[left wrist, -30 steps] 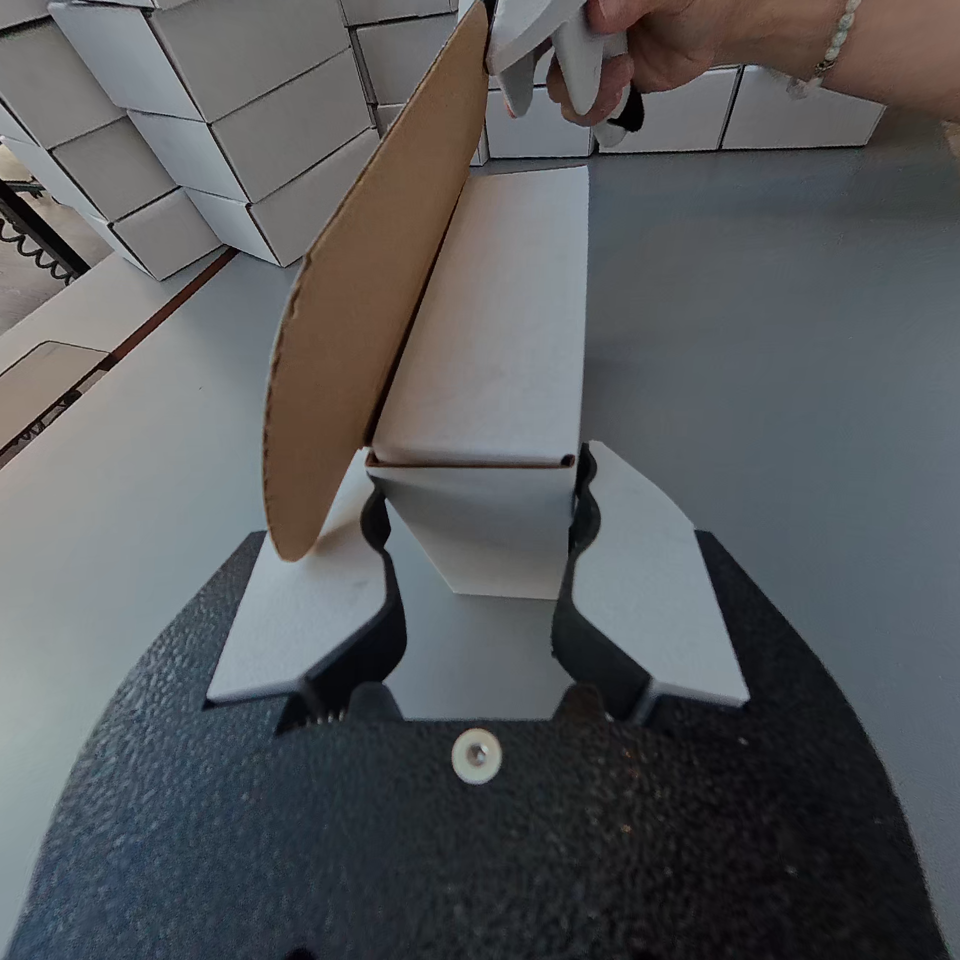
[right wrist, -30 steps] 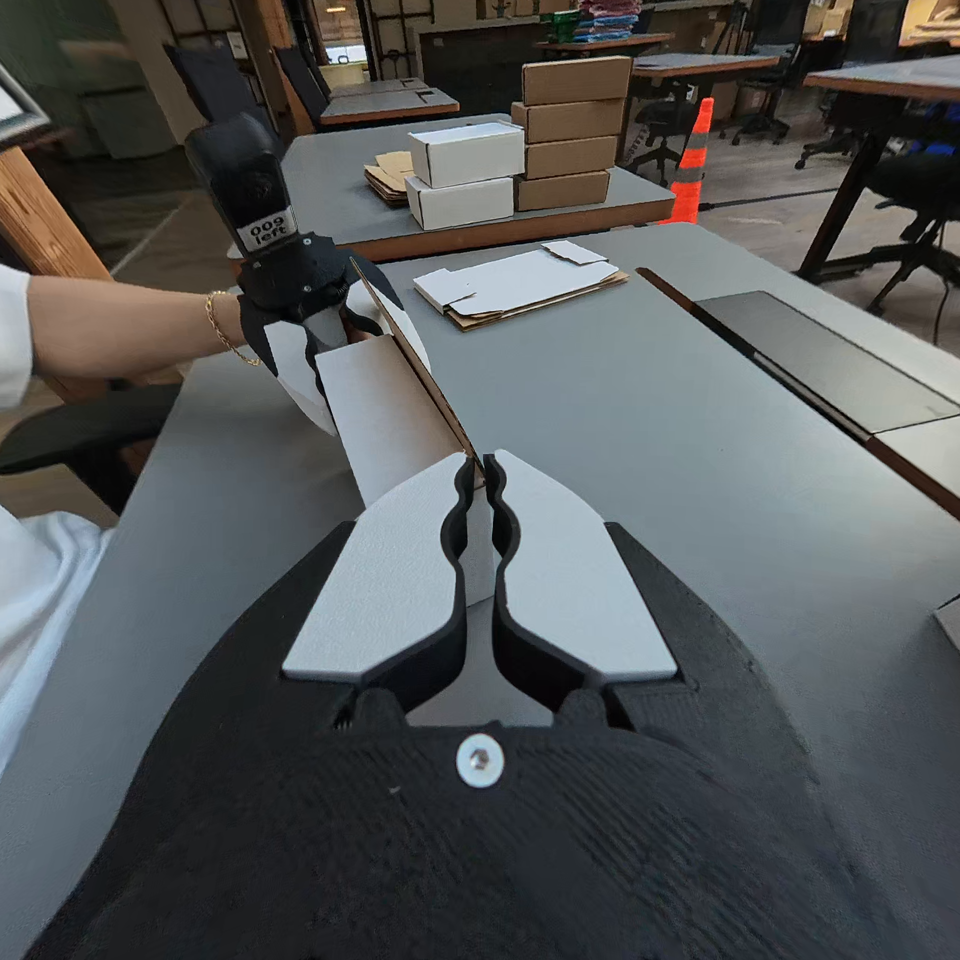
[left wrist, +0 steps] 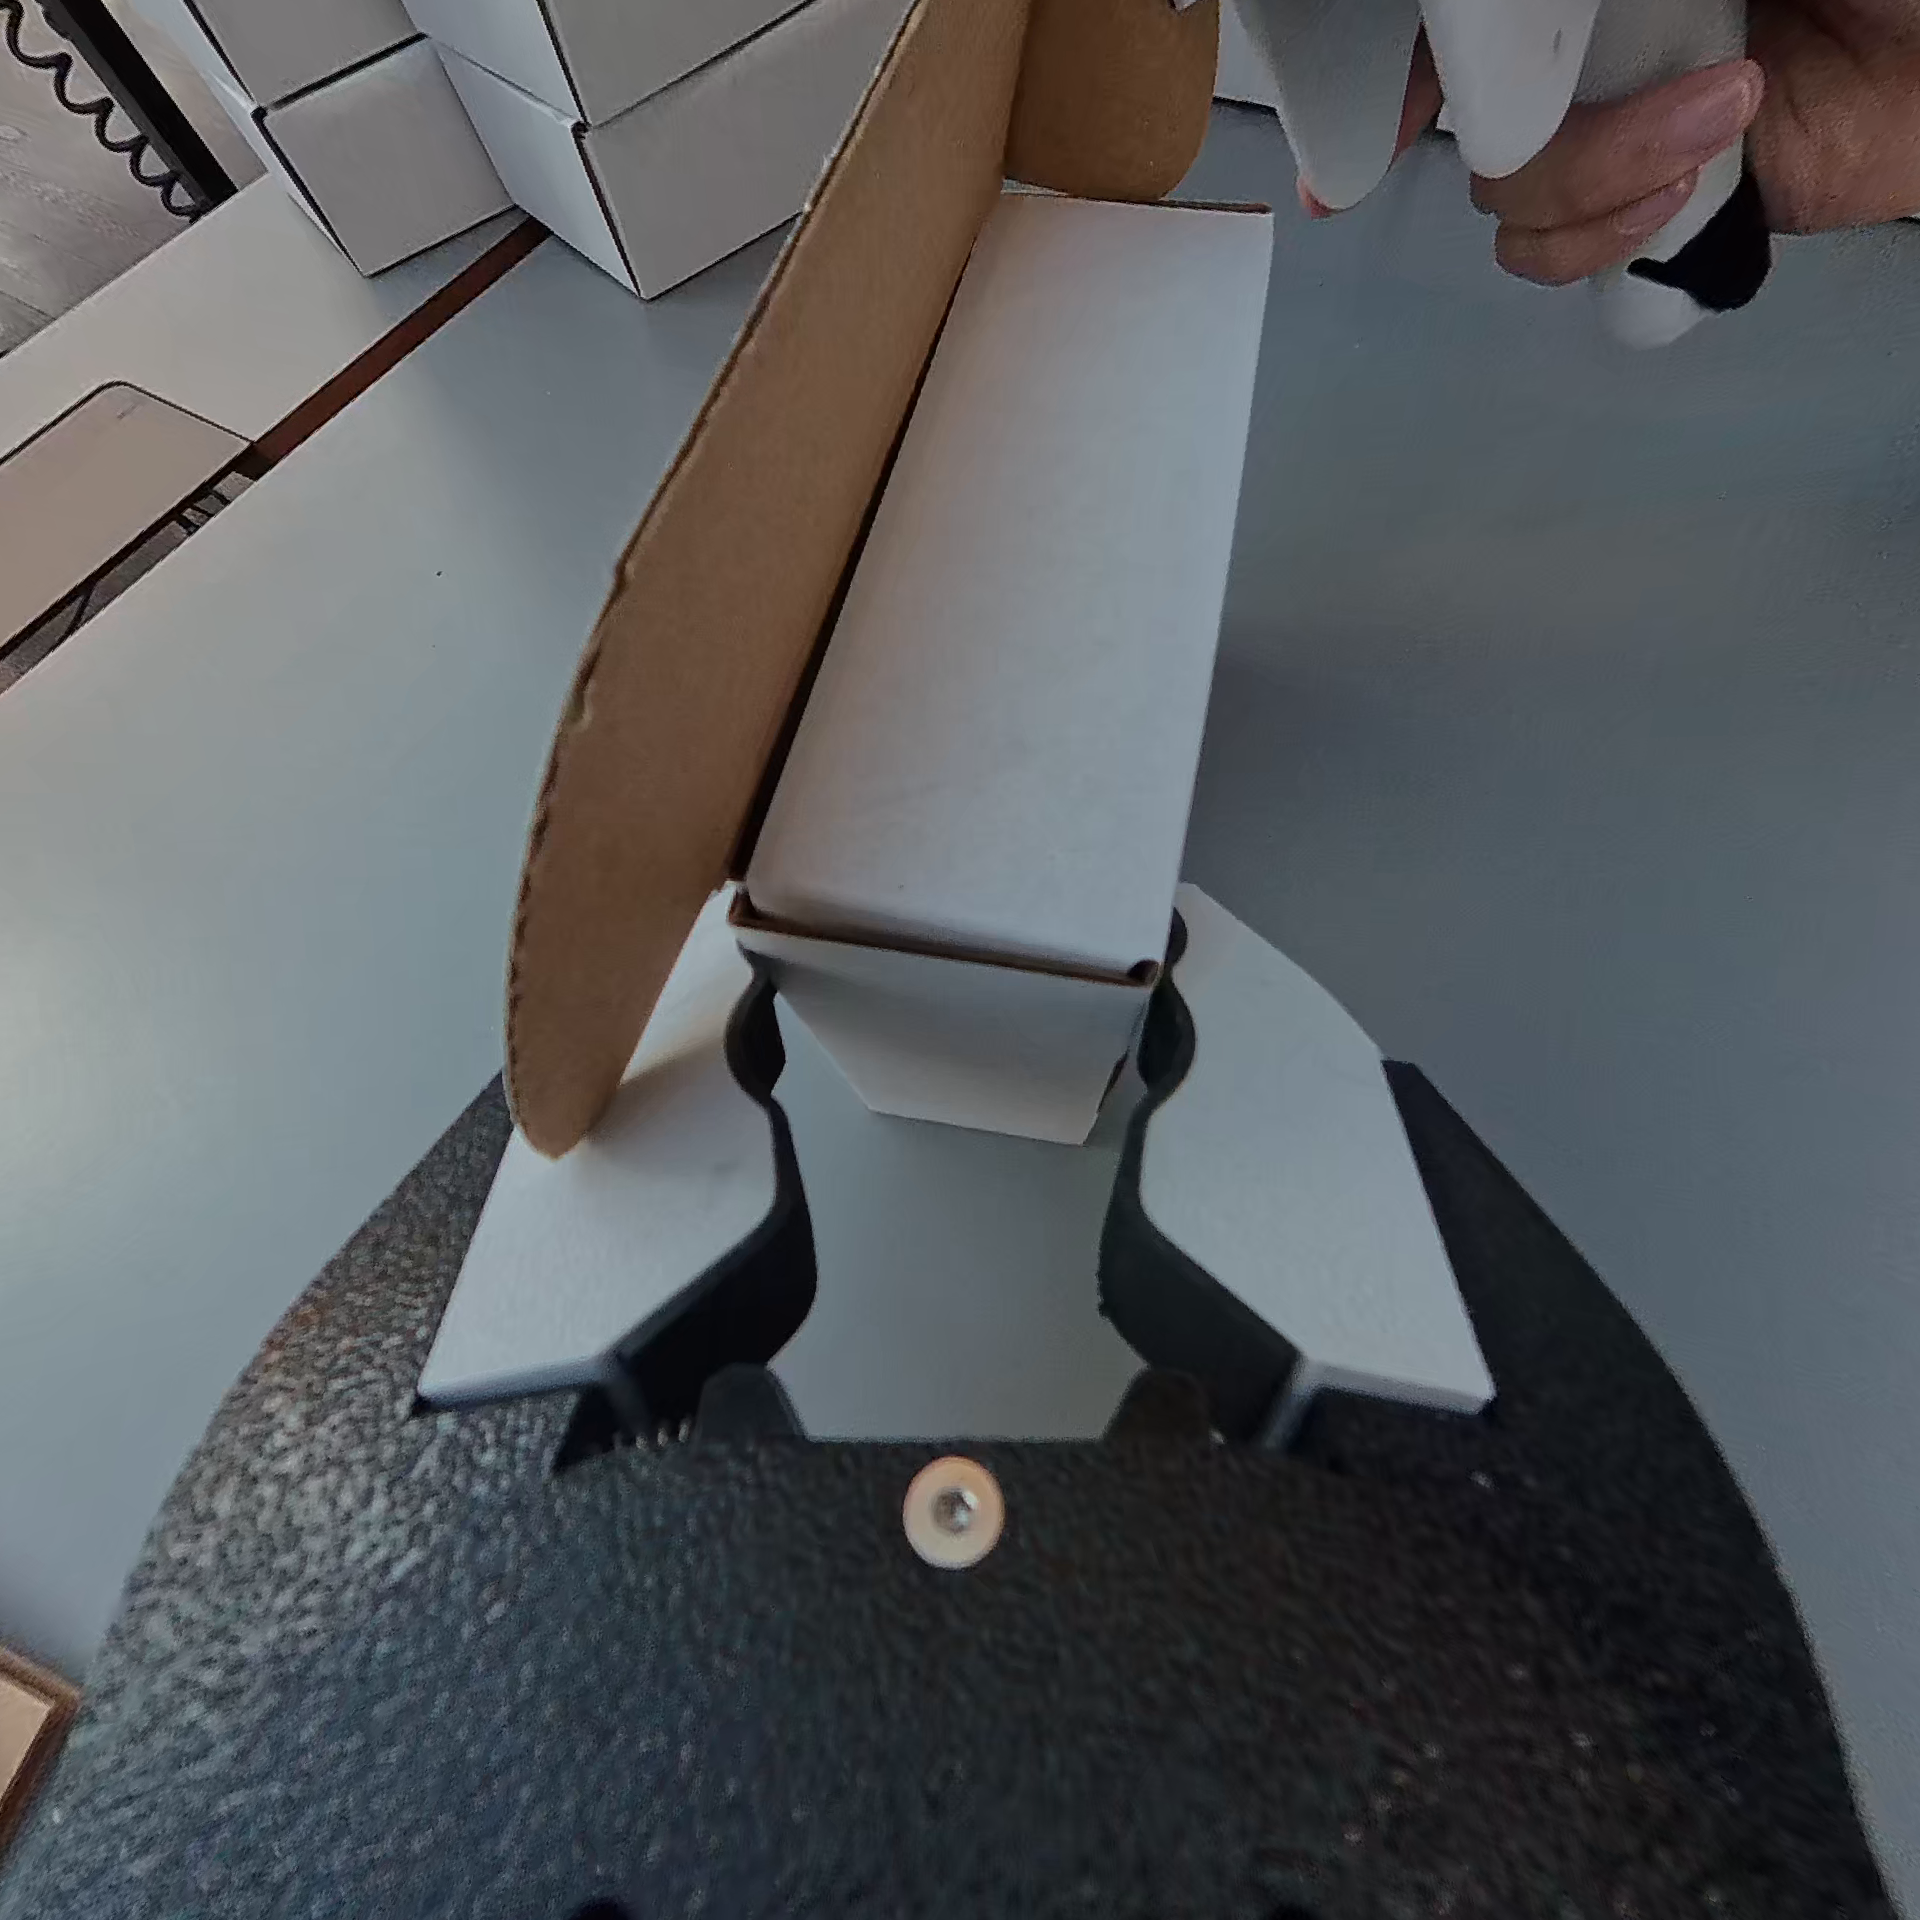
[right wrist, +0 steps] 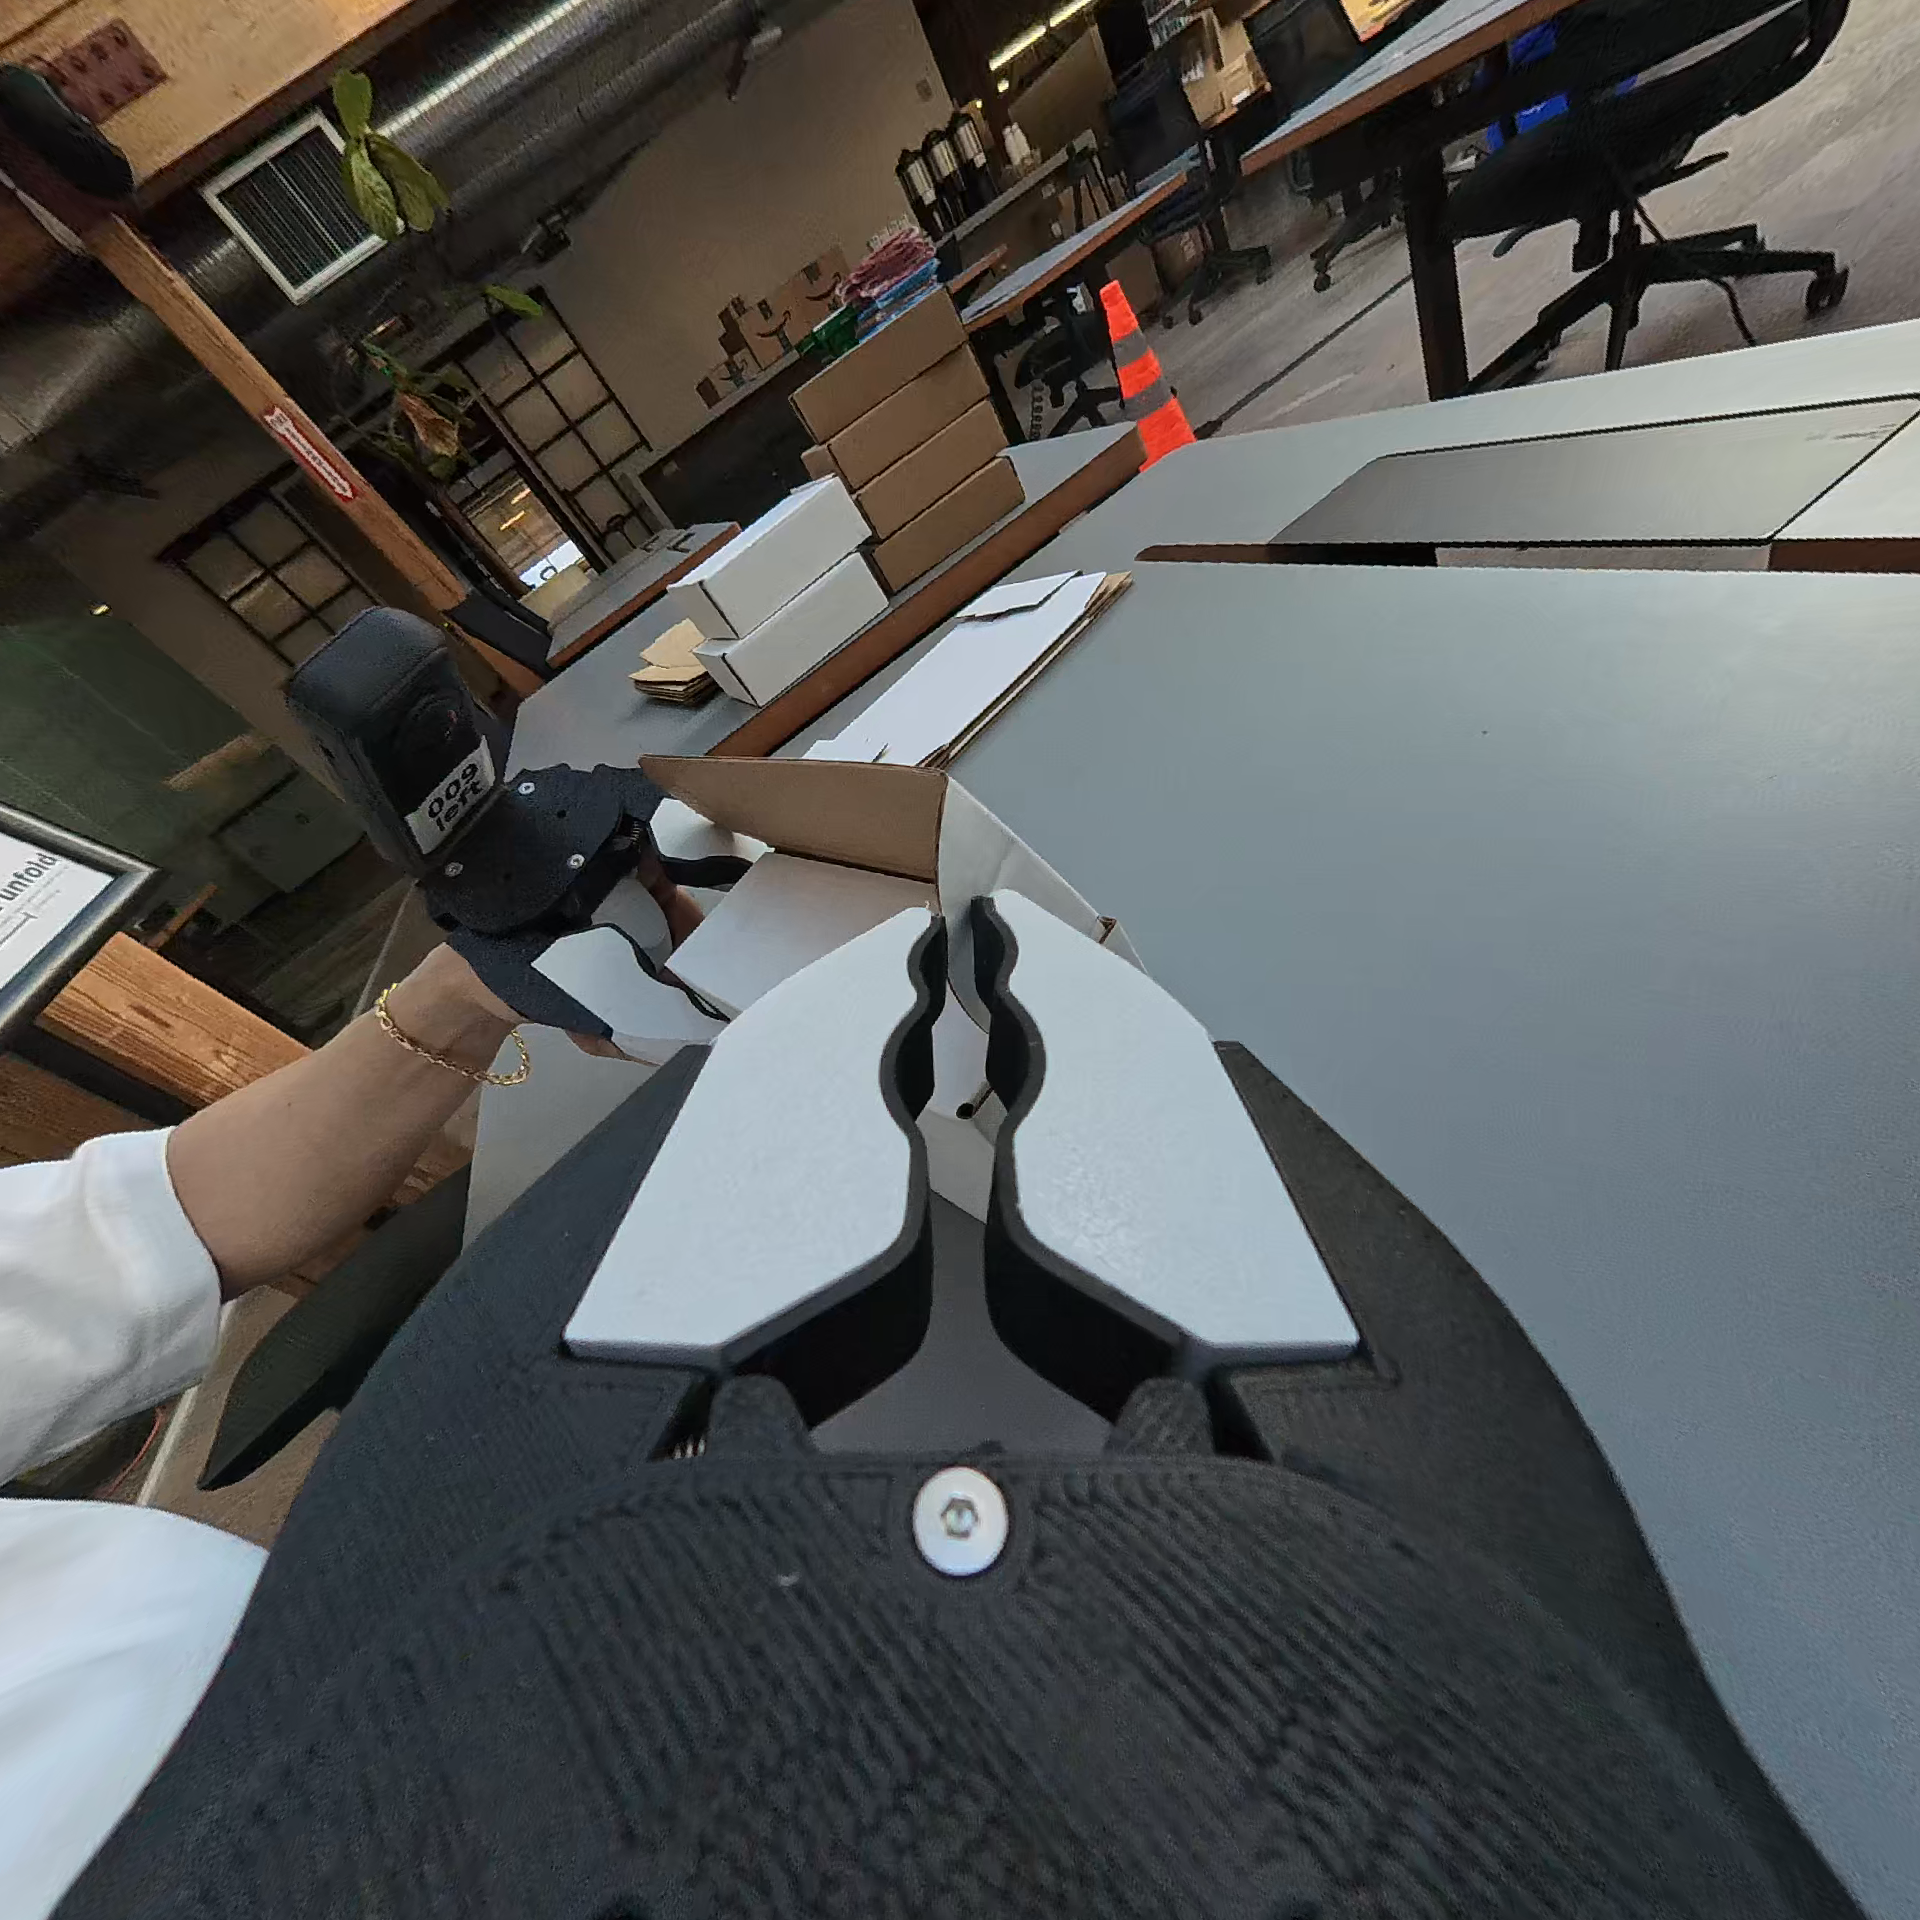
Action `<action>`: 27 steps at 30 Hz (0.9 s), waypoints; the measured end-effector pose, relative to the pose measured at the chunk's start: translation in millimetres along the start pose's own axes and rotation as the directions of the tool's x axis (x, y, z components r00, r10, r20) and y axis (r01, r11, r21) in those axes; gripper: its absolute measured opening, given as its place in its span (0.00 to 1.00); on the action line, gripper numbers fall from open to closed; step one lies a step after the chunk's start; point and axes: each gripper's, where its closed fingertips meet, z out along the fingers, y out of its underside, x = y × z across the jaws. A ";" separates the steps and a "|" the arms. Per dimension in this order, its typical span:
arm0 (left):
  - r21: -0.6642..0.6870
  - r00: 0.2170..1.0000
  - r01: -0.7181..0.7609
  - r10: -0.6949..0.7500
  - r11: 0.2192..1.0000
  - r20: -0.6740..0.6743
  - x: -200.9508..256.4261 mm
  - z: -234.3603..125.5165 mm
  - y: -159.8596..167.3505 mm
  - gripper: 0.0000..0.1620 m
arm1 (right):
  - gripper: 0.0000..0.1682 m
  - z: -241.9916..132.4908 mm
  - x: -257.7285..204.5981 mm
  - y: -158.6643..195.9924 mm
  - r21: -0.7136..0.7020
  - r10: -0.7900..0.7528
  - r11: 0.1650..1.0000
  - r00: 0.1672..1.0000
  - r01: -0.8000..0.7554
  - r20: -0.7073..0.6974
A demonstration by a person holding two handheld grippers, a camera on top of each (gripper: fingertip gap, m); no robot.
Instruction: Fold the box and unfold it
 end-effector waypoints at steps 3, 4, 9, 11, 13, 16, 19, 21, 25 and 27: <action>0.005 1.000 -0.004 0.004 1.000 0.004 0.3 -0.2 -0.3 0.42 | 0.03 -0.1 -0.6 0.3 0.002 -0.040 0.999 0.998 0.040 -0.040; 0.005 1.000 -0.004 0.004 1.000 0.007 0.2 -0.4 -0.3 0.42 | 0.03 0.0 -1.0 -0.1 0.007 -0.036 0.999 0.998 0.036 -0.044; -0.013 1.000 0.011 -0.011 1.000 0.011 -0.3 -0.5 0.6 0.42 | 0.03 2.4 0.7 -2.3 0.047 0.011 0.999 0.999 -0.010 -0.036; -0.018 1.000 0.012 -0.012 1.000 0.004 0.3 -1.3 1.4 0.42 | 0.03 4.0 -3.0 -4.5 0.056 0.013 0.998 0.999 -0.011 -0.035; -0.015 1.000 0.015 -0.015 1.000 0.006 -0.2 -1.0 1.5 0.42 | 0.03 5.6 -2.1 -4.2 0.034 -0.023 0.999 0.998 0.025 -0.063; -0.016 1.000 0.007 -0.007 1.000 0.013 0.0 -0.6 0.8 0.42 | 0.03 4.5 -0.2 -3.2 0.004 -0.080 0.997 0.993 0.080 -0.082; -0.004 1.000 -0.001 0.001 1.000 0.018 0.5 -0.8 0.3 0.42 | 0.03 1.7 -0.1 -2.5 -0.008 -0.106 0.994 0.992 0.105 -0.068; -0.006 1.000 0.004 -0.004 1.000 0.014 0.3 -0.6 0.4 0.42 | 0.03 1.6 0.5 -2.0 -0.017 -0.124 0.992 0.990 0.123 -0.067; -0.003 1.000 0.001 -0.001 1.000 0.015 0.2 -0.5 0.2 0.42 | 0.03 -0.2 1.1 -0.1 -0.044 -0.165 0.986 0.984 0.162 -0.074; -0.005 1.000 -0.001 0.001 1.000 0.012 0.5 -0.5 0.1 0.42 | 0.03 -1.1 0.4 0.7 -0.047 -0.166 0.986 0.984 0.163 -0.071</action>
